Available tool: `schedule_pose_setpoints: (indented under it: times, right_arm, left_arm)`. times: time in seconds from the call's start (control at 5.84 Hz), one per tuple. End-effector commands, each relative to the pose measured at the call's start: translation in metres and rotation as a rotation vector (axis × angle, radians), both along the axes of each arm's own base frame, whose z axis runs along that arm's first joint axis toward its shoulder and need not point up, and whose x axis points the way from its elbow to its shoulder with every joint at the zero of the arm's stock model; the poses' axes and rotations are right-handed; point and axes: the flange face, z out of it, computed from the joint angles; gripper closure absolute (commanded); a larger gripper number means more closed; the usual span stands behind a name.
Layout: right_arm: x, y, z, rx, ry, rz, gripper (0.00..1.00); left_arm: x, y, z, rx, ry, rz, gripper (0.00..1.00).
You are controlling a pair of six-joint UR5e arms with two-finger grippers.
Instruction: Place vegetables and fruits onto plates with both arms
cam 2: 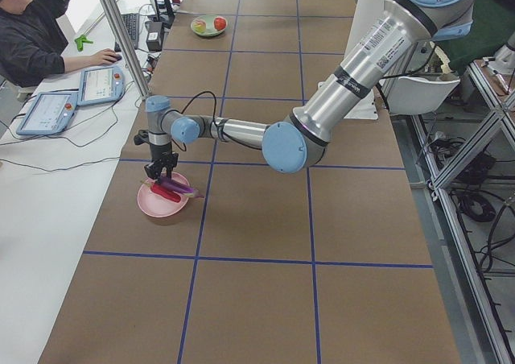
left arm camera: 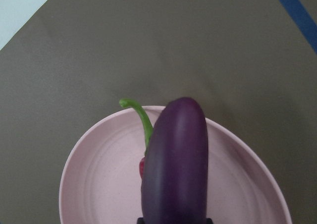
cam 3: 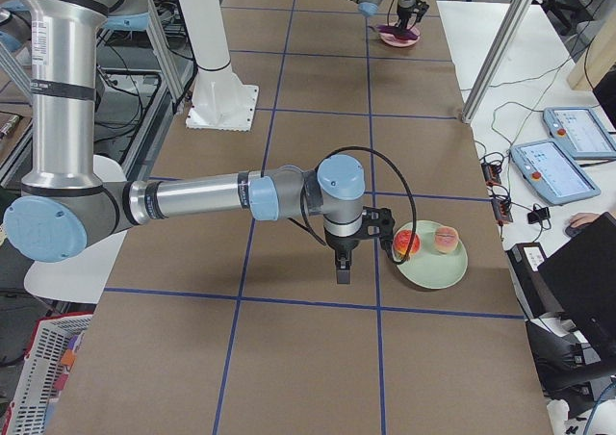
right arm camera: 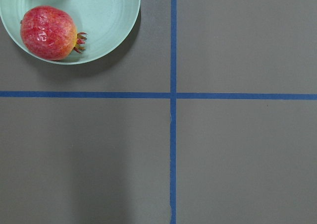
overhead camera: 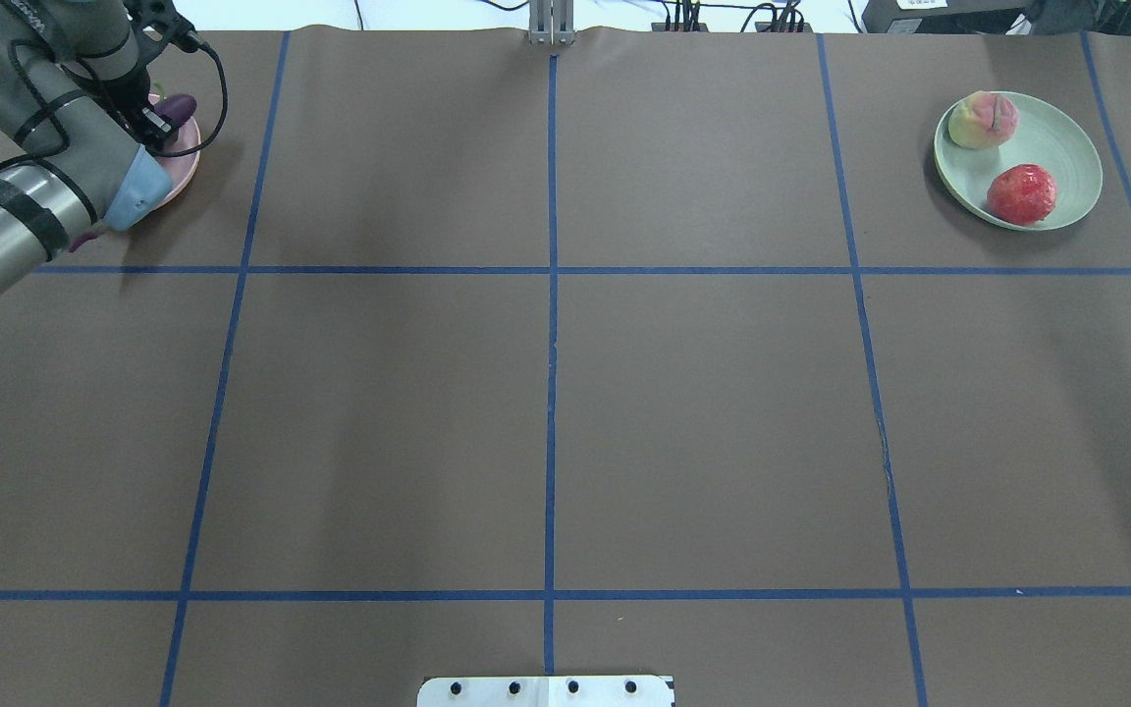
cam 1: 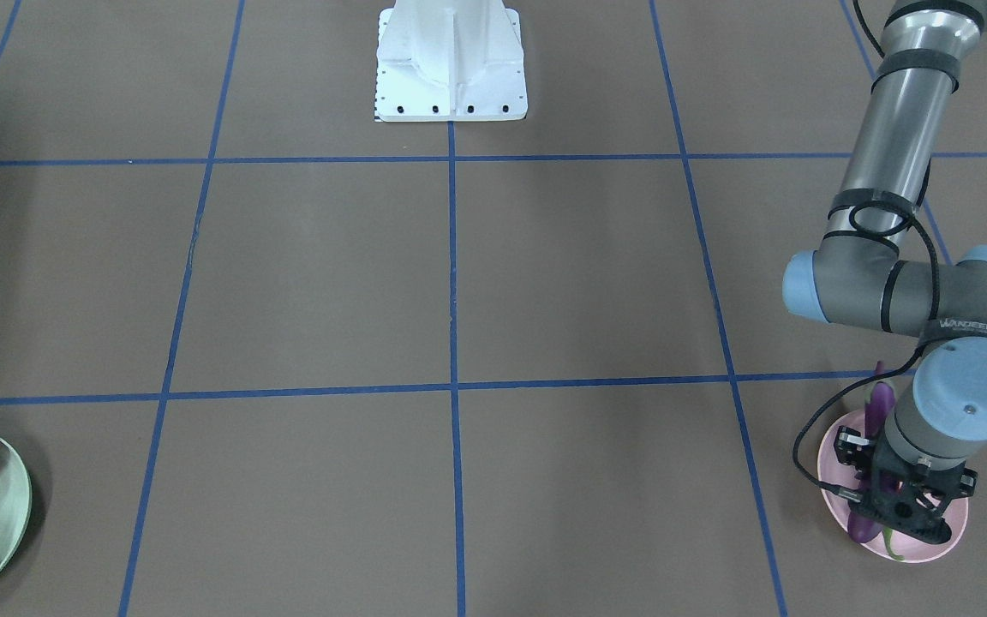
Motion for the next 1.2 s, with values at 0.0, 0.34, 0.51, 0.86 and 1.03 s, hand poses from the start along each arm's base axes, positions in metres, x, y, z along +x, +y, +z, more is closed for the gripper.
schedule_pose_setpoints:
  times: [0.0,0.34,0.51,0.86,1.03]
  right_arm:
    - [0.000,0.000,0.000,-0.003,0.000,0.001,0.01]
    - [0.000,0.001,0.001,-0.004,-0.003,-0.002,0.01]
    - [0.000,0.003,0.003,-0.002,-0.005,-0.010,0.01]
    - [-0.003,0.006,0.001,-0.002,-0.024,-0.015,0.01]
    - [-0.004,0.006,0.001,-0.002,-0.029,-0.017,0.01]
  left_arm:
    - [-0.027,-0.006,-0.011,-0.049,0.103,-0.007,0.00]
    - [-0.123,-0.012,-0.062,-0.175,0.202,-0.085,0.00]
    - [-0.196,0.013,-0.022,-0.245,0.304,-0.144,0.00]
    - [-0.301,0.046,0.023,-0.169,0.331,-0.126,0.00]
    - [-0.333,0.096,0.083,-0.209,0.324,-0.156,0.00]
